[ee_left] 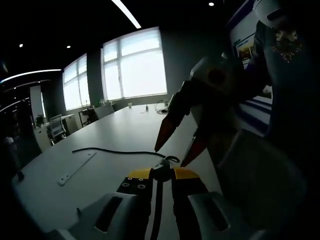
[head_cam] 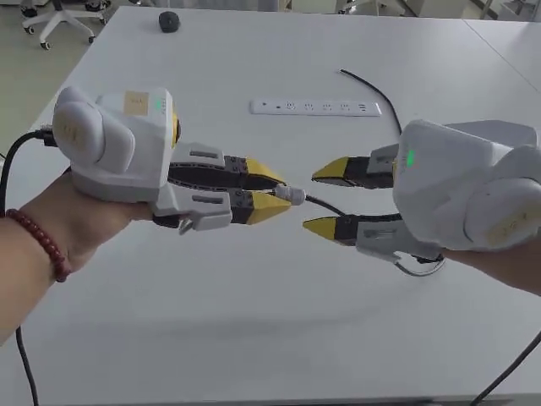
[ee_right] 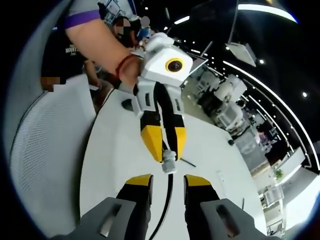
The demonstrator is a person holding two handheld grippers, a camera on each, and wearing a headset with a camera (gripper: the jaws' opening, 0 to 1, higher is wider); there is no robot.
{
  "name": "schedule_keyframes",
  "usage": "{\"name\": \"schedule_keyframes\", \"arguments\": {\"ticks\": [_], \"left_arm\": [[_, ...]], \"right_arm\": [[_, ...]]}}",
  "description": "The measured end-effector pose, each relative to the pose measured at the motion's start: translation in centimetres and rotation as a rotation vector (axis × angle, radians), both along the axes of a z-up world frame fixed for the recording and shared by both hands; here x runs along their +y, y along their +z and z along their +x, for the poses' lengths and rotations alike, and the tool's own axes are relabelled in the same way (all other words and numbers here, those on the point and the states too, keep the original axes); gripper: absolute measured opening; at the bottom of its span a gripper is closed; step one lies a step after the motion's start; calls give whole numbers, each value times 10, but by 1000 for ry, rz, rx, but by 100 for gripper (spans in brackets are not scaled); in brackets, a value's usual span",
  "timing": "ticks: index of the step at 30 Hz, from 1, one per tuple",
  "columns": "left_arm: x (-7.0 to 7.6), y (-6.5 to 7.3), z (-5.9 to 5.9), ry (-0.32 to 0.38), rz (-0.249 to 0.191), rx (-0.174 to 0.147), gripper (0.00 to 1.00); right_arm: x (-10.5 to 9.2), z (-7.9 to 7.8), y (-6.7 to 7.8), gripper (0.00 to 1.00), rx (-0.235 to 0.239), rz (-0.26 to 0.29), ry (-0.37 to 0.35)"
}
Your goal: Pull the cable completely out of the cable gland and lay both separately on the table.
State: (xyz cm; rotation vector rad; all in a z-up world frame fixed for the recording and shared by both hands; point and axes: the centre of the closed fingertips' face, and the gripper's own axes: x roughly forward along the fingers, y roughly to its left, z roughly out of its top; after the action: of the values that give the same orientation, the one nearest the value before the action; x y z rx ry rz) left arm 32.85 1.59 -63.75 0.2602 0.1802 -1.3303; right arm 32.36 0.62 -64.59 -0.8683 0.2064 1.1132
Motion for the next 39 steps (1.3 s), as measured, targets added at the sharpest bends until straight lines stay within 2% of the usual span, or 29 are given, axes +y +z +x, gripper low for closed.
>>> {"name": "schedule_keyframes", "arguments": {"ticks": [1, 7, 12, 26, 28, 33, 39], "left_arm": [[0, 0, 0, -1, 0, 0, 15], [-3, 0, -3, -12, 1, -2, 15], [-3, 1, -4, -12, 0, -4, 15], [-4, -1, -3, -13, 10, -9, 15], [-3, -1, -2, -7, 12, -9, 15], [2, -2, -2, -6, 17, -11, 15], [4, -3, -3, -9, 25, -13, 15]], "right_arm": [[0, 0, 1, 17, -12, -6, 13], [0, 3, -3, 15, 0, -21, 6], [1, 3, -4, 1, -5, -37, 13], [0, 3, -7, 0, -29, -66, 31], [-5, 5, -11, 0, -41, -86, 24], [-15, 6, -19, 0, -25, -100, 6], [-33, 7, -36, 0, 3, -133, -25]]}}
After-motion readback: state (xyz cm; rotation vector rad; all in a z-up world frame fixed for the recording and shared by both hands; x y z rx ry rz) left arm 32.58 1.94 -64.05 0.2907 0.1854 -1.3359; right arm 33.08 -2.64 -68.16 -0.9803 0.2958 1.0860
